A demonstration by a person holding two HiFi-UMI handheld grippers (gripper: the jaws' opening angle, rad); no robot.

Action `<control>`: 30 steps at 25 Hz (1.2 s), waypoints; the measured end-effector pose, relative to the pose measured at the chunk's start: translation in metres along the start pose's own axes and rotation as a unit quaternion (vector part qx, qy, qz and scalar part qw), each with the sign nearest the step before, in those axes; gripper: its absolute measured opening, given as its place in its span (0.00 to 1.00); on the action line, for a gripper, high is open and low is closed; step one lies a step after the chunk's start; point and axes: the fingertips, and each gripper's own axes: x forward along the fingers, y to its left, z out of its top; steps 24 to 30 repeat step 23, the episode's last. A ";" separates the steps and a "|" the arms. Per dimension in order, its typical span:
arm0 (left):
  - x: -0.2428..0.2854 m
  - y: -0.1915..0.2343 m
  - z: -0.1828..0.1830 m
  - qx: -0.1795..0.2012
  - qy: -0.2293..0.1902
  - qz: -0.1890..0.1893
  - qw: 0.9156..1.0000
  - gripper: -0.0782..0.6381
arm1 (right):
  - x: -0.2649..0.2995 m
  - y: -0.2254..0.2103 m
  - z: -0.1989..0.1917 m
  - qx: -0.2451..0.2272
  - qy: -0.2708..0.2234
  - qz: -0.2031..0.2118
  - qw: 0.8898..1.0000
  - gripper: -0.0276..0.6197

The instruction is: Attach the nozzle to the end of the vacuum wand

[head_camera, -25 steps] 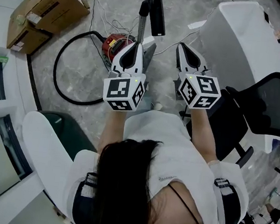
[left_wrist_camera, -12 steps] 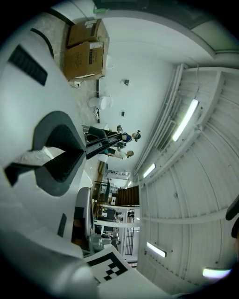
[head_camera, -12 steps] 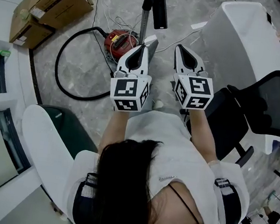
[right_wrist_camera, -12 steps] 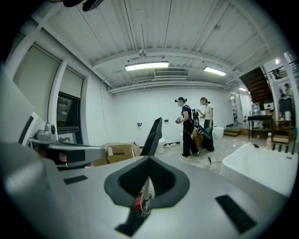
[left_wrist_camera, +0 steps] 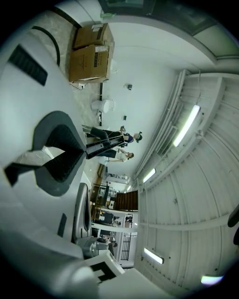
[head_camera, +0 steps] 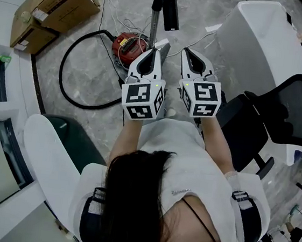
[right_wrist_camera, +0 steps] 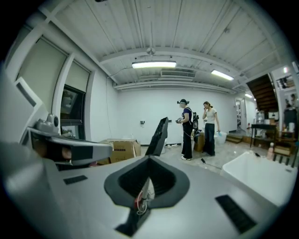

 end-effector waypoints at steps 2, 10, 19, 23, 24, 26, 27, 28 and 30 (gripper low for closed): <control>0.000 -0.001 0.000 0.005 0.000 0.000 1.000 0.11 | 0.000 0.003 0.000 -0.016 0.001 0.001 1.000 0.06; -0.001 -0.004 0.002 0.034 -0.011 0.001 0.999 0.11 | 0.005 0.011 -0.002 -0.027 0.004 0.014 1.000 0.06; -0.004 0.005 -0.002 0.037 -0.010 0.017 0.999 0.11 | 0.010 0.025 -0.002 -0.036 0.006 0.032 0.999 0.06; -0.005 0.008 -0.002 0.034 -0.010 0.018 0.999 0.11 | 0.012 0.031 0.000 -0.040 0.006 0.038 0.998 0.06; -0.005 0.008 -0.002 0.034 -0.010 0.018 0.999 0.11 | 0.012 0.031 0.000 -0.040 0.006 0.038 0.998 0.06; -0.005 0.008 -0.002 0.034 -0.010 0.018 0.999 0.11 | 0.012 0.031 0.000 -0.040 0.006 0.038 0.998 0.06; -0.005 0.008 -0.002 0.034 -0.010 0.018 0.999 0.11 | 0.012 0.031 0.000 -0.040 0.006 0.038 0.998 0.06; -0.005 0.008 -0.002 0.034 -0.010 0.018 0.999 0.11 | 0.012 0.031 0.000 -0.040 0.006 0.038 0.998 0.06; -0.005 0.008 -0.002 0.034 -0.010 0.018 0.999 0.11 | 0.012 0.031 0.000 -0.040 0.006 0.038 0.998 0.06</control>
